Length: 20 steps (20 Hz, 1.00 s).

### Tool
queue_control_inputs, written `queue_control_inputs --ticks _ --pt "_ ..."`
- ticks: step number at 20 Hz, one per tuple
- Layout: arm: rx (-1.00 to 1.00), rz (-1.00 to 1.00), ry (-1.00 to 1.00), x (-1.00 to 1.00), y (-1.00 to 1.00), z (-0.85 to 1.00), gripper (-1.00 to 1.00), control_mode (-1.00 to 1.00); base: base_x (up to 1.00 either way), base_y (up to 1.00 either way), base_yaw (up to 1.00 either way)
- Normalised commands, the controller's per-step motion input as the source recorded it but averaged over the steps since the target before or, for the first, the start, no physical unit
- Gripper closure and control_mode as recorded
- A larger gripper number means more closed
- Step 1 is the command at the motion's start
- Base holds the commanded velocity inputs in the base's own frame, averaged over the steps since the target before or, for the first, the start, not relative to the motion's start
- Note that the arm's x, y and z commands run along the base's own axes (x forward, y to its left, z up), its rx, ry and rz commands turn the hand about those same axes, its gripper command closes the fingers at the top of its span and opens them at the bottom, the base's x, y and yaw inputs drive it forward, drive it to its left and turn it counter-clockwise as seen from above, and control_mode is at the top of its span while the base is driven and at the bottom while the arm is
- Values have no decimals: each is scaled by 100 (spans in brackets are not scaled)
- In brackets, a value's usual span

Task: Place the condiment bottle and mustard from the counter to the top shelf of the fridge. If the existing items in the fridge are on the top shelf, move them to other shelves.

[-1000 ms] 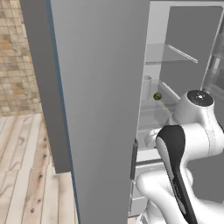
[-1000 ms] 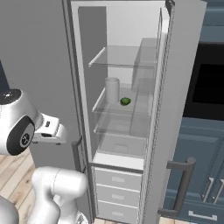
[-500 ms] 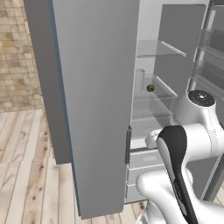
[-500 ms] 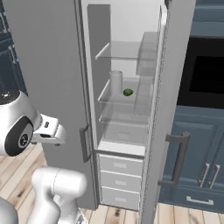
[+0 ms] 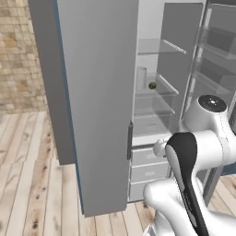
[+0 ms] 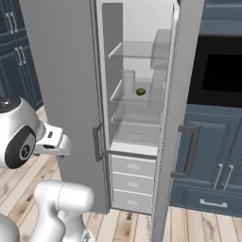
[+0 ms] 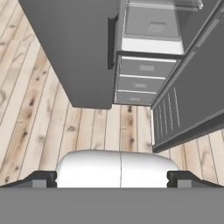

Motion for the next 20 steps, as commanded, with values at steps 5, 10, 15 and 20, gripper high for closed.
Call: queue_control_inputs --ticks 5,10,15,20 --pt "0 0 0 0 0 0 -100 100 -22 0 8" --pt "0 0 0 0 0 0 -100 100 -4 0 28" --pt "0 0 0 0 0 0 -100 100 -10 0 43" --pt "0 0 0 0 0 0 -100 100 -16 0 52"
